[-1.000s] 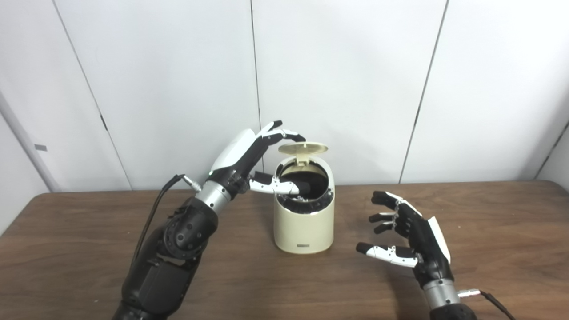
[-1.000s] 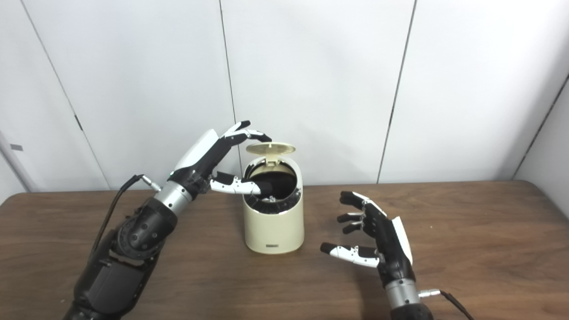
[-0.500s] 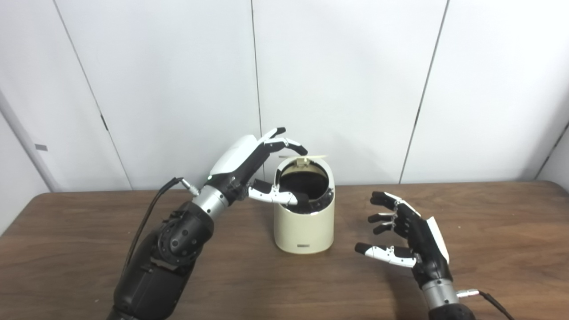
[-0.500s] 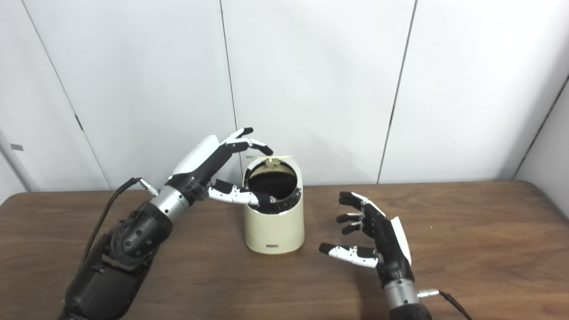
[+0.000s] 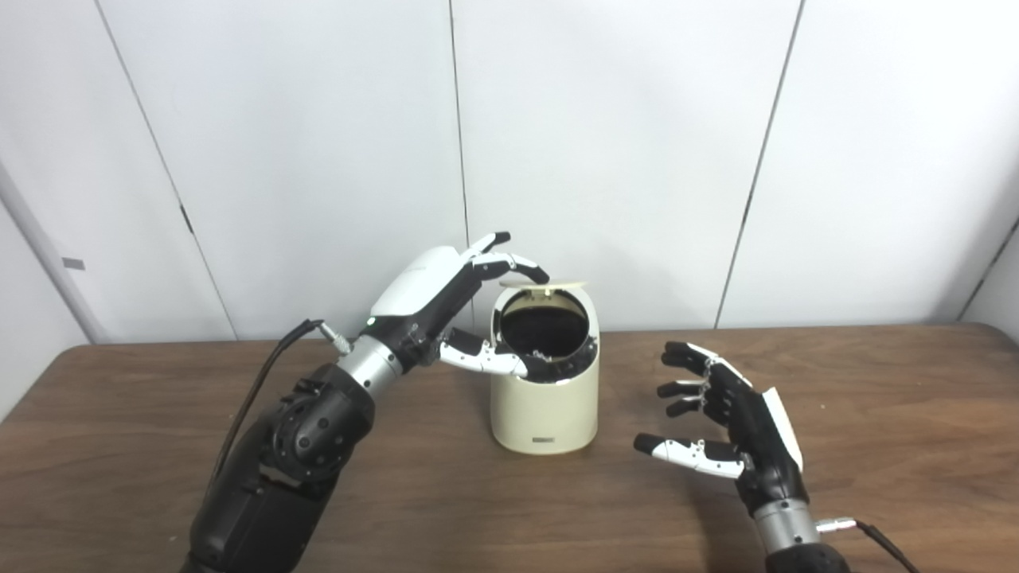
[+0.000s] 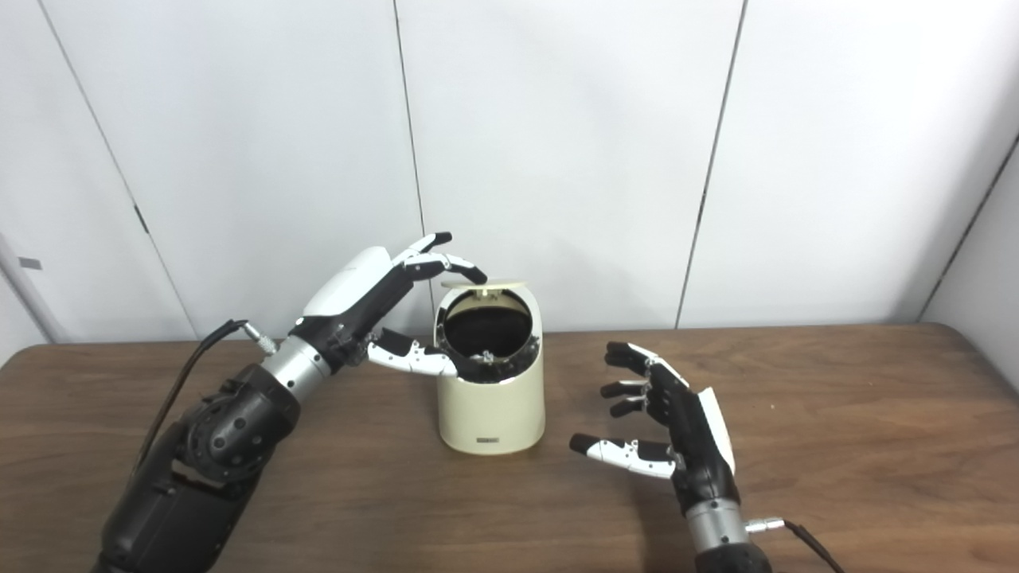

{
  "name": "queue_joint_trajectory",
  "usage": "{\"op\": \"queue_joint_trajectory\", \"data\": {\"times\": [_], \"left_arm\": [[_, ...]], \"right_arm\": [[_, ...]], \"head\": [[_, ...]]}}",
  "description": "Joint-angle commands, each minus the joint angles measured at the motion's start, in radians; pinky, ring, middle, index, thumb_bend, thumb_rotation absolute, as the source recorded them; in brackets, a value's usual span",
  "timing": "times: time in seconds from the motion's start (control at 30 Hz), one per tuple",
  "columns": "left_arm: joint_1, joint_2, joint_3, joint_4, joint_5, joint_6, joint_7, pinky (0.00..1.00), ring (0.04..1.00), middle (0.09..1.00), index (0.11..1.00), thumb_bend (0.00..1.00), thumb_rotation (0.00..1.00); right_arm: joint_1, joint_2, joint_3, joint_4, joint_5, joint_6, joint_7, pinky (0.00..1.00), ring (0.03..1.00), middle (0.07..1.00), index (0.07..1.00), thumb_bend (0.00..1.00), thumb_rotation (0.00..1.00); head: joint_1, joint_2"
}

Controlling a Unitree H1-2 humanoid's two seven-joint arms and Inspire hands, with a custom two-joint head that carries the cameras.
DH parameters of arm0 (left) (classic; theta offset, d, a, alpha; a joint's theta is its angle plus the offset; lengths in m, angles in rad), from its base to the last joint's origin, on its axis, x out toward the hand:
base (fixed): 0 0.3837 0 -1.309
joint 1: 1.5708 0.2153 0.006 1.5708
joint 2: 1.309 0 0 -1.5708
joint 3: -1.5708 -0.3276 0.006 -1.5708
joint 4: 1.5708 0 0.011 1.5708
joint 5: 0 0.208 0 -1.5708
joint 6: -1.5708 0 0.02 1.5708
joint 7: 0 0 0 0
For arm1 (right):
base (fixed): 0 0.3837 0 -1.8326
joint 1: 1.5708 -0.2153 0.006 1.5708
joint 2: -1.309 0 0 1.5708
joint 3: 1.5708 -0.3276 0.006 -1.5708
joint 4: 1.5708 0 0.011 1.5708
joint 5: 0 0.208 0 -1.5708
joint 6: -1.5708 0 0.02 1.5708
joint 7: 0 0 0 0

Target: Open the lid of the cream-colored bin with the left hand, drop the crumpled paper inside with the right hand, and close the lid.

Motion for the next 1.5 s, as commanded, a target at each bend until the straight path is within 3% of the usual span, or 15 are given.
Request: {"op": "queue_joint_trajectory", "data": {"times": [0.0, 0.23, 0.47, 0.9, 1.47], "left_arm": [[-0.022, 0.013, 0.008, -0.036, 0.005, -0.016, 0.009, 0.84, 0.988, 0.817, 0.781, 0.94, 0.39], [-0.009, 0.014, 0.001, -0.048, 0.034, -0.015, 0.006, 0.85, 0.986, 0.813, 0.776, 0.94, 0.39], [0.001, 0.023, -0.016, -0.030, 0.078, -0.064, 0.018, 0.89, 0.981, 0.798, 0.764, 0.95, 0.32], [0.019, 0.019, -0.041, -0.030, 0.131, -0.069, 0.015, 0.96, 0.976, 0.797, 0.773, 0.94, 0.32], [0.026, 0.015, -0.041, -0.028, 0.136, -0.075, 0.010, 0.97, 0.981, 0.800, 0.774, 0.93, 0.33]], "right_arm": [[-0.024, -0.001, 0.003, -0.043, -0.003, -0.014, -0.006, 0.52, 0.619, 0.769, 0.758, 0.77, 0.09], [-0.022, 0.000, 0.005, -0.056, -0.007, 0.005, -0.005, 0.53, 0.622, 0.771, 0.759, 0.77, 0.10], [-0.023, 0.002, 0.009, -0.062, -0.005, 0.009, -0.003, 0.54, 0.617, 0.770, 0.758, 0.77, 0.09], [-0.022, 0.003, 0.008, -0.066, 0.002, 0.010, -0.001, 0.53, 0.617, 0.772, 0.755, 0.77, 0.08], [-0.023, 0.004, 0.010, -0.073, -0.004, 0.018, -0.005, 0.52, 0.609, 0.772, 0.754, 0.76, 0.07]], "head": [[0.000, 0.002], [0.001, 0.007], [-0.001, 0.014], [-0.004, 0.019], [-0.004, 0.020]]}}
